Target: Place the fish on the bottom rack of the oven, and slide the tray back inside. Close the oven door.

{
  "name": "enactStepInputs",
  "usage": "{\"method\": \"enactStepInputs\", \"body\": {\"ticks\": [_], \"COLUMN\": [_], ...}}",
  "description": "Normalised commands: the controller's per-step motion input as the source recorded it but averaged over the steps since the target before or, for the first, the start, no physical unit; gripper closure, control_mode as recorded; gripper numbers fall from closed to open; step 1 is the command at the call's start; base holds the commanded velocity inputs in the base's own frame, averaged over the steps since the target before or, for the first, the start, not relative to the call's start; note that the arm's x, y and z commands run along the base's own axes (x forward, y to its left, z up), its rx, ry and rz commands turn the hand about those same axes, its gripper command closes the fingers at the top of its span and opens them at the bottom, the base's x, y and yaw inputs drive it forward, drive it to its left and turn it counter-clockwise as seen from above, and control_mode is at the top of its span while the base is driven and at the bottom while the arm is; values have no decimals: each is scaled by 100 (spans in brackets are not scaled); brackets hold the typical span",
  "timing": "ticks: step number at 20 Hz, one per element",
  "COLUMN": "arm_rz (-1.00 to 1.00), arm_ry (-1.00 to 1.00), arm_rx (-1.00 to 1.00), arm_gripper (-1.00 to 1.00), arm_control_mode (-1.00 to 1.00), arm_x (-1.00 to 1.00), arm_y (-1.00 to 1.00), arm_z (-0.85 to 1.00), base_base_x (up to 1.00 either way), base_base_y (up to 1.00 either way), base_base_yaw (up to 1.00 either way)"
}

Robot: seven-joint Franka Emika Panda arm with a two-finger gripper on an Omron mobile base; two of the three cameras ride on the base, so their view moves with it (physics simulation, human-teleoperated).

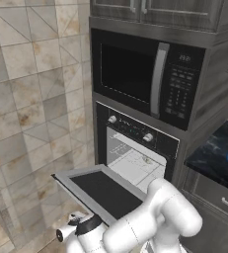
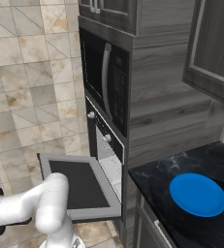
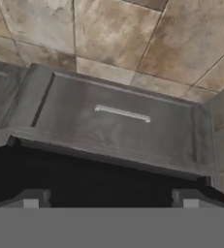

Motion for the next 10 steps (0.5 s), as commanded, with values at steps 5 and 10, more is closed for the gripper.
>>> {"method": "enactStepInputs", "body": {"ticks": [5,10], "arm_rz": [-39,-40], "arm_ry": [-48,-35], "arm_rx": [-21,-18], "arm_gripper": [-100,-100], "arm_control_mode": [-100,-100], "arm_x": [12,28], "arm_y": [-74,-92], "arm_z": [-100,-45], "base_base_x": [0,0], "base_base_y": [0,0], "base_base_yaw": [0,0]}}
